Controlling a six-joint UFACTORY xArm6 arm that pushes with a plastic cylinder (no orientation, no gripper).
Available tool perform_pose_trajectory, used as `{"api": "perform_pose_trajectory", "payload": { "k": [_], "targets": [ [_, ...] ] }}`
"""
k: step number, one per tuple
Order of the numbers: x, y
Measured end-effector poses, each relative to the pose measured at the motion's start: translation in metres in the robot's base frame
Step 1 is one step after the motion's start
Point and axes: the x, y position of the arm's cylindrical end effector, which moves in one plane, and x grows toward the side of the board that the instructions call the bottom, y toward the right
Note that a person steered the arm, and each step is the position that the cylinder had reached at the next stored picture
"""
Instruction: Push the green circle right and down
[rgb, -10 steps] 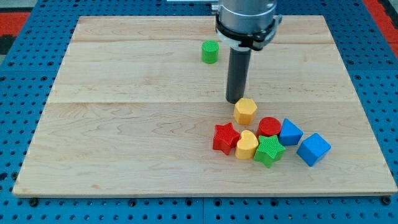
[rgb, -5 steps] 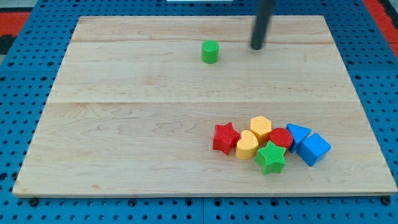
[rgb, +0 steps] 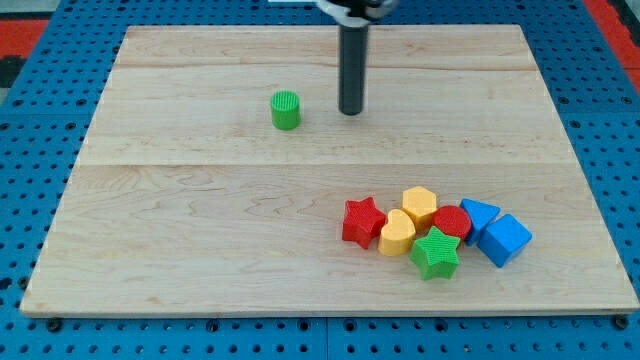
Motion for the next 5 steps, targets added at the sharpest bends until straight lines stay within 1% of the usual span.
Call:
{"api": "perform_pose_trajectory", "payload": {
  "k": [1,2,3,4,5],
  "targets": [
    [-0.042,-0.069],
    [-0.039,-0.158],
    [-0.006,-0.140],
    [0.044,-0.013],
    [0.020,0.011]
  ]
}}
